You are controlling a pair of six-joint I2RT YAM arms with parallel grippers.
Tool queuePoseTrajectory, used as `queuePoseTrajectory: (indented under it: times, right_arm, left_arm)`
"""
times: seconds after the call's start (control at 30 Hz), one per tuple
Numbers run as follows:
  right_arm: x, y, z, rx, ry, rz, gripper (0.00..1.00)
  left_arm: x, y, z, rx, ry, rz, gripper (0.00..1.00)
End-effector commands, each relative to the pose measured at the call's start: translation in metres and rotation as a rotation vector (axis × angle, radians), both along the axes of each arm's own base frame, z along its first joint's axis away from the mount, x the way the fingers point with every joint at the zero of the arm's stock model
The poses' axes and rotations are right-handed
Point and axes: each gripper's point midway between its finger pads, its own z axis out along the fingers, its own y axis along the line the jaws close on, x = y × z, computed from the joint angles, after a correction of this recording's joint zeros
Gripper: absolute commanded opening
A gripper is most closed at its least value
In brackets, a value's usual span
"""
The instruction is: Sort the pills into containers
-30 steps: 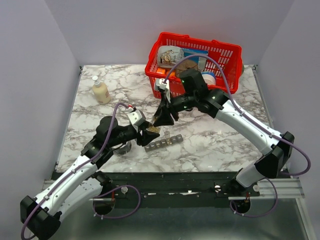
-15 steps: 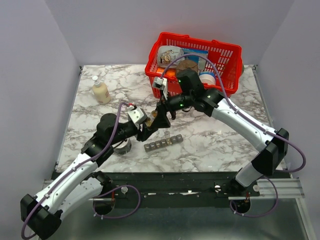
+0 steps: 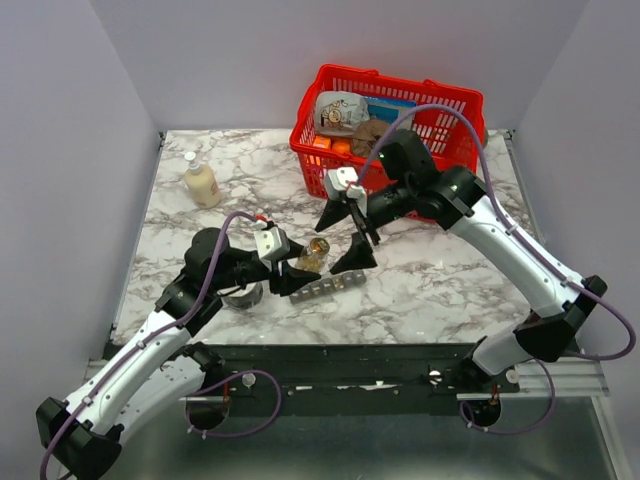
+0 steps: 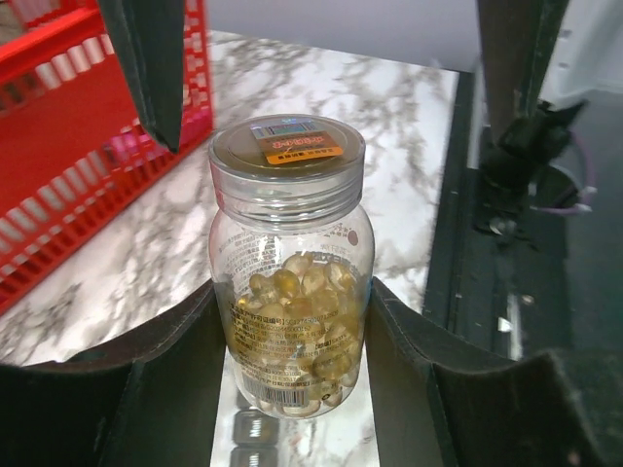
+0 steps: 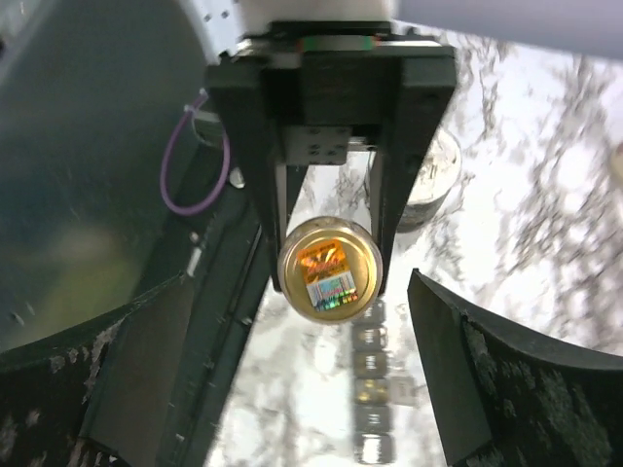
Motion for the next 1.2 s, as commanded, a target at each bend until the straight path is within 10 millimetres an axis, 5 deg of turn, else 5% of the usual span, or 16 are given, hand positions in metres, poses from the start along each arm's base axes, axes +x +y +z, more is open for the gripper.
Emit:
queuePoseTrajectory:
  times: [0.0,0.37,0.63,0.93,1.17]
  right_arm:
    - [-0.036,-0.028,0.001,0.1,-0.259,0.272,1.0]
    - [-0.041,-0.021,-0.001,0.102,-0.184,0.312,0.89]
    - [-0.041,-0.013,-0.014,0.04,-0.126,0.302,0.64]
    - [-0.038,-0.008,-0.016,-0.007,-0.041,0.229,0.43]
    - [-0.017,0.004,-0.032,-0.099,0.115,0.012,0.39]
  left_arm:
    - [-0.044,-0.01,0.02,-0.028,0.033,-0.264,0.0]
    - [-0.055,-0.018,0.021,-0.028,0.116,-0.397,0.0]
    - [-0.049,-0.02,0.018,-0.008,0.12,-0.388,0.0]
    - [-0.019,-0.014,0.027,-0.003,0.041,-0.18,0.0]
    - [0.019,0.007,0.056,-0.086,-0.055,0.12,0.0]
